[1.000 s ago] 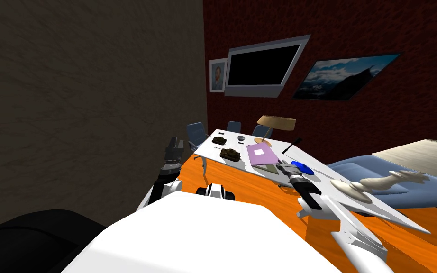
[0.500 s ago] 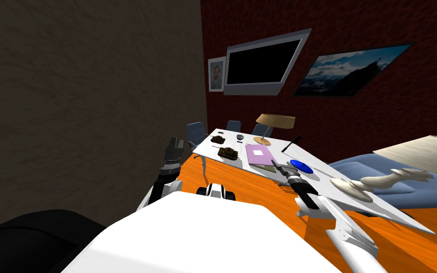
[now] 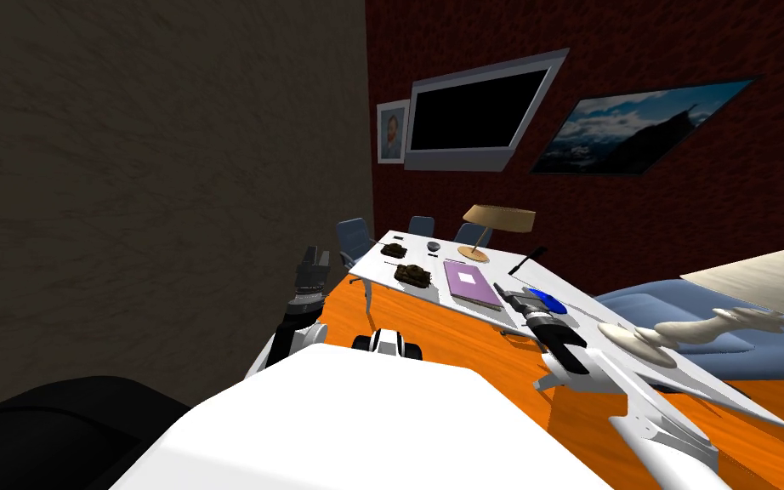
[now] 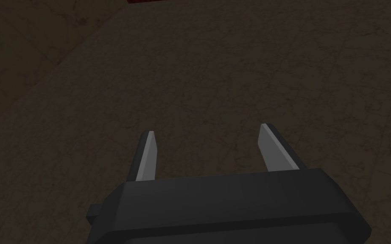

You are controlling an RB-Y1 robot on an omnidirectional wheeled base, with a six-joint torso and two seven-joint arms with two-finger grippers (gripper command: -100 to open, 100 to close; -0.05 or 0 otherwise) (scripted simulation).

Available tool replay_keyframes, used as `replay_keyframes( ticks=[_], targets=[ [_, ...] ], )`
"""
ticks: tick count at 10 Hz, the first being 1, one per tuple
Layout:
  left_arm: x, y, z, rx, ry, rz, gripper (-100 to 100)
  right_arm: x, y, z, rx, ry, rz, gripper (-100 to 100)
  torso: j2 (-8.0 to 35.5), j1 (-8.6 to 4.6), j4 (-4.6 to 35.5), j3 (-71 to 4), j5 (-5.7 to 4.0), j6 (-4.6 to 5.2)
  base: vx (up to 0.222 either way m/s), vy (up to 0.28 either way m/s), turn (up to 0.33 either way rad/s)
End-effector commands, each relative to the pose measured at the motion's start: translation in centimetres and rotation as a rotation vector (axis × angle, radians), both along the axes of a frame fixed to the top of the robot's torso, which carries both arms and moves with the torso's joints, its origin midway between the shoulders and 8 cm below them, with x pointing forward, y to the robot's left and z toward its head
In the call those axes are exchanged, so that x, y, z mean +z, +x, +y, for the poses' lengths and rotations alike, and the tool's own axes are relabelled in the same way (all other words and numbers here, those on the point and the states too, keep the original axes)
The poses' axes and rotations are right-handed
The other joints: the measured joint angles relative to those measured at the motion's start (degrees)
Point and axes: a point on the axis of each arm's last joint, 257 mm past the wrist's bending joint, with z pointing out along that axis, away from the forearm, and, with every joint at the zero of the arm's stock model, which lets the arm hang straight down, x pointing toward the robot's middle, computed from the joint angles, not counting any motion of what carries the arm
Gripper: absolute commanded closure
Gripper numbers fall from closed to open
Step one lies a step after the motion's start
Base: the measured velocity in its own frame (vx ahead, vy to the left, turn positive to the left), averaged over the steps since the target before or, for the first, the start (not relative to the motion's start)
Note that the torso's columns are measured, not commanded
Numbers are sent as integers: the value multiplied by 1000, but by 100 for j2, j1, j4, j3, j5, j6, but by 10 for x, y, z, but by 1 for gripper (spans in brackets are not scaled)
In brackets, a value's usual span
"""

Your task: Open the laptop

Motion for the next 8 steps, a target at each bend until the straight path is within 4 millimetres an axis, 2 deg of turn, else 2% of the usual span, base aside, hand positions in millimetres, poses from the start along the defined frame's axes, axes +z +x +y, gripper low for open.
replay_keyframes(
  ticks=[1,2,3,8],
  targets=[
    [0,0,0,0,0,0,0,14,-1,-8,-5,1,0,-100,-1,4,0,-1,2,0,-13,22,16],
    [0,0,0,0,0,0,0,11,0,-6,-4,0,0,-100,-3,8,-1,-2,3,0,-6,10,1],
    [0,0,0,0,0,0,0,11,0,-7,-5,1,0,0,-5,5,-2,-3,2,0,0,0,0],
    [0,0,0,0,0,0,0,11,0,-7,-5,1,0,0,-2,7,0,-1,3,0,0,0,0]
  ],
)
